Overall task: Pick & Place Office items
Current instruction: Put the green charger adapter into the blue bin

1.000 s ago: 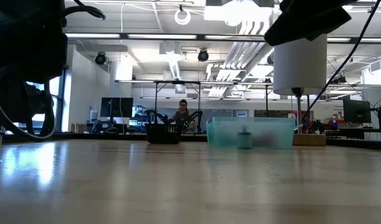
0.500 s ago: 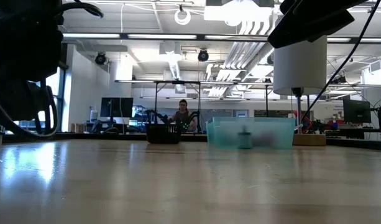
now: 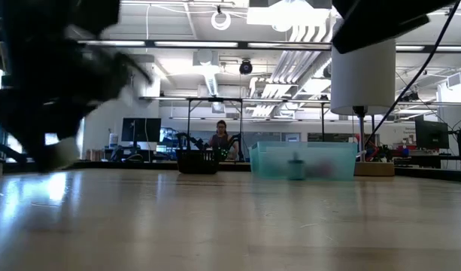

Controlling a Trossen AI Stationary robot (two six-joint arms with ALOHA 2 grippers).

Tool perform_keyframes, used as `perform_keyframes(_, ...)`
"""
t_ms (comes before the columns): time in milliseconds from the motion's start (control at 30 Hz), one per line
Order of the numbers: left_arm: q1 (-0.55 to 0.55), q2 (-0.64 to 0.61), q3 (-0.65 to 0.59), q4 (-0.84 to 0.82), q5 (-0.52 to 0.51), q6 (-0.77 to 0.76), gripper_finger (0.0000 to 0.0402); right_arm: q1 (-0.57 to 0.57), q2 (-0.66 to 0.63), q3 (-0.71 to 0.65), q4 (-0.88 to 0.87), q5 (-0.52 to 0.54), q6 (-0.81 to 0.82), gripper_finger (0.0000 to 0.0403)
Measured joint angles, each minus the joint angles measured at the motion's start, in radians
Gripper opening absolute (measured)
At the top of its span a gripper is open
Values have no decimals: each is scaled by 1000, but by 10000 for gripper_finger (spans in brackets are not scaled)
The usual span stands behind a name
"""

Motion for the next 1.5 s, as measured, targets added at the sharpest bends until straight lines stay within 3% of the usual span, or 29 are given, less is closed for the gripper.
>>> perform_keyframes(100,16,0,60,152,-172,87,125,-14,-1,0,12,14,-20,165)
perform_keyframes(233,30,-1,131,395,-295,253,125,-31,-33,0,35,30,-15,165)
perform_keyframes(433,13,-1,148,806,-296,556,130,-18,-67,0,60,139,-21,165)
perform_keyframes(600,1,-1,148,1009,-287,591,132,11,-94,0,167,188,-135,165)
perform_keyframes(933,-38,-1,149,1180,-277,523,133,87,-125,1,350,499,-477,165)
perform_keyframes(1067,-53,-1,149,1227,-277,527,133,70,-125,1,349,489,-492,165)
perform_keyframes(1267,-66,-2,149,1253,-277,539,132,21,-125,1,350,369,-446,175)
perform_keyframes(1500,-67,-2,149,1267,-278,539,132,-7,-125,1,338,368,-430,240)
